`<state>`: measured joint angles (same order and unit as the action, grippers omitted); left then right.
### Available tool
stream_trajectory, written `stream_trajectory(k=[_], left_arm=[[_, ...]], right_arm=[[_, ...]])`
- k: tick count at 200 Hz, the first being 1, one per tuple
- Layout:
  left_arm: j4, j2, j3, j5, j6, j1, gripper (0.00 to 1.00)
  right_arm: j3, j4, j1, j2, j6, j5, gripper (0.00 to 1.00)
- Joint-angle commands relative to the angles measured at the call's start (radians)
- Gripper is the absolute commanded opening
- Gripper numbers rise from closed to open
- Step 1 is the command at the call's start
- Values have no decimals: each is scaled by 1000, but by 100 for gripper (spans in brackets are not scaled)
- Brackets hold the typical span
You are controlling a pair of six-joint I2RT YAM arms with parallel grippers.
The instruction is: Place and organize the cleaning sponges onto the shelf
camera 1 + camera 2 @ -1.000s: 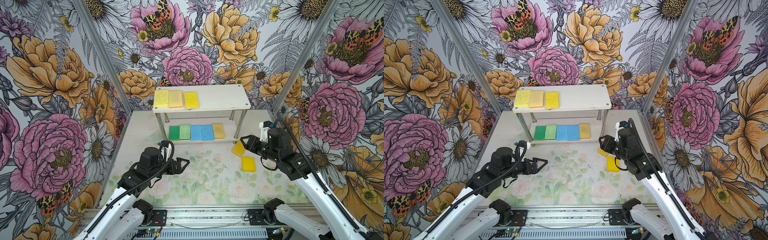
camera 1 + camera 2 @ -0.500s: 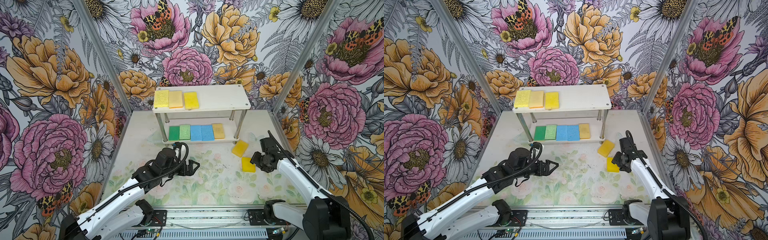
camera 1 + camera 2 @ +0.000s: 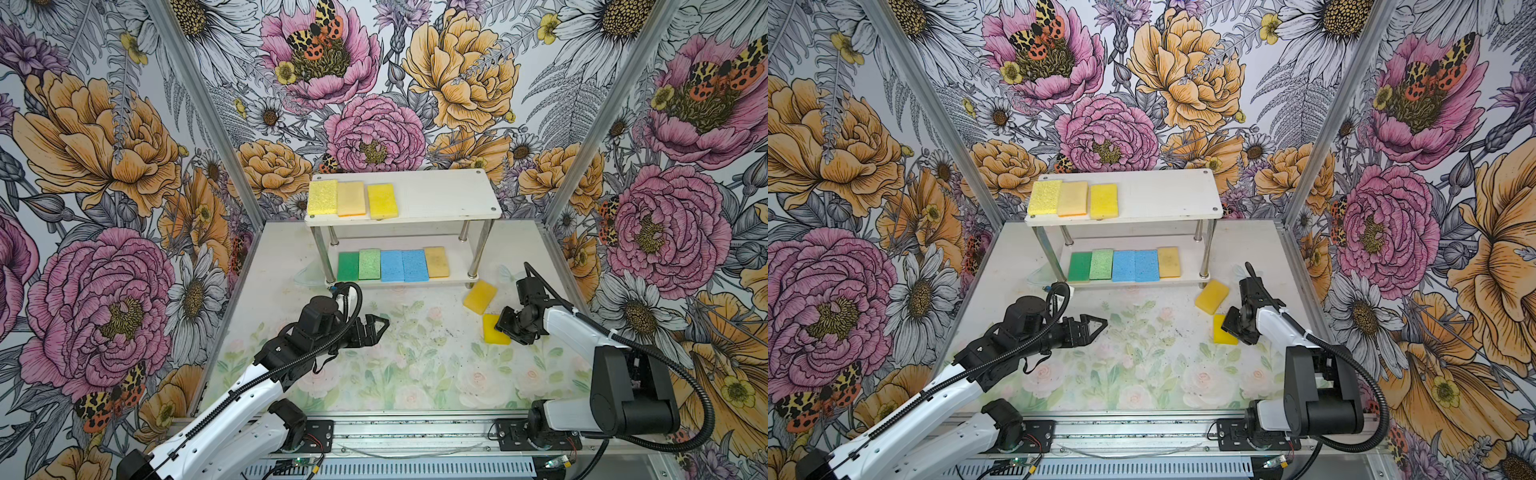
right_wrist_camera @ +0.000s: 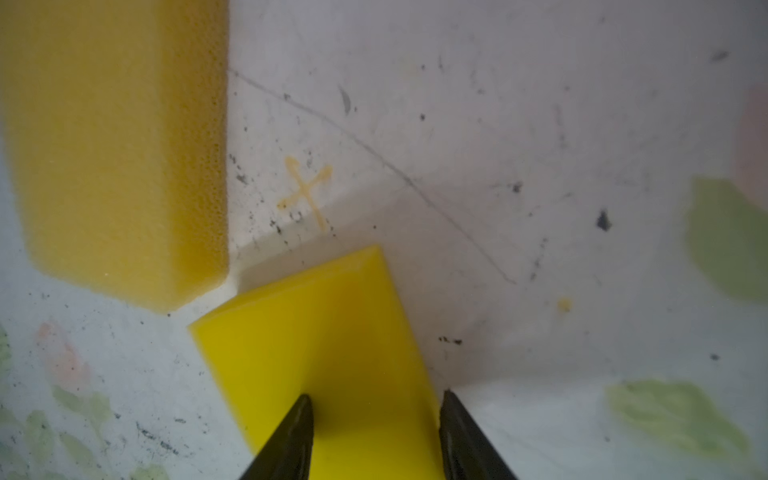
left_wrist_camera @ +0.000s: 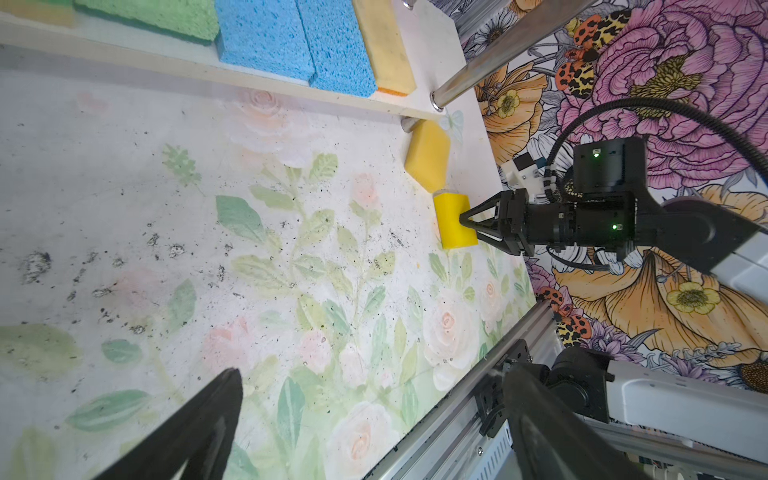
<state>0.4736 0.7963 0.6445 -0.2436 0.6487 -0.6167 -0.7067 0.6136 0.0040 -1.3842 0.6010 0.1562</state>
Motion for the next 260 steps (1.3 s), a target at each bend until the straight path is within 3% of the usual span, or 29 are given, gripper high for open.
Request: stream_trajectory(k=[1, 30, 44, 77, 118, 164, 208, 260], left_arm=[[-15, -14, -16, -19, 9, 10, 99], [-19, 4, -11, -18, 15, 12, 99], [-39, 18, -12, -30, 29, 12, 99], [-195, 55, -58, -90, 140, 2, 99], [-570, 162, -137, -155, 348, -45, 99], [-636, 287, -37, -135, 358, -137, 99], [-780, 314, -39, -140, 425, -150, 99], [-744, 330, -17, -140, 404, -163, 97]], right_arm=[[17, -39, -2, 18, -6, 27, 37], [52, -38, -1, 71, -7, 60, 8], [72, -37, -1, 104, -6, 92, 0], [96, -22, 38, 251, 49, 238, 0], [9, -18, 212, 372, 150, 393, 0], [-158, -19, 396, 364, 197, 419, 0], [-240, -18, 518, 309, 215, 399, 0], [-302, -19, 623, 245, 212, 355, 0]])
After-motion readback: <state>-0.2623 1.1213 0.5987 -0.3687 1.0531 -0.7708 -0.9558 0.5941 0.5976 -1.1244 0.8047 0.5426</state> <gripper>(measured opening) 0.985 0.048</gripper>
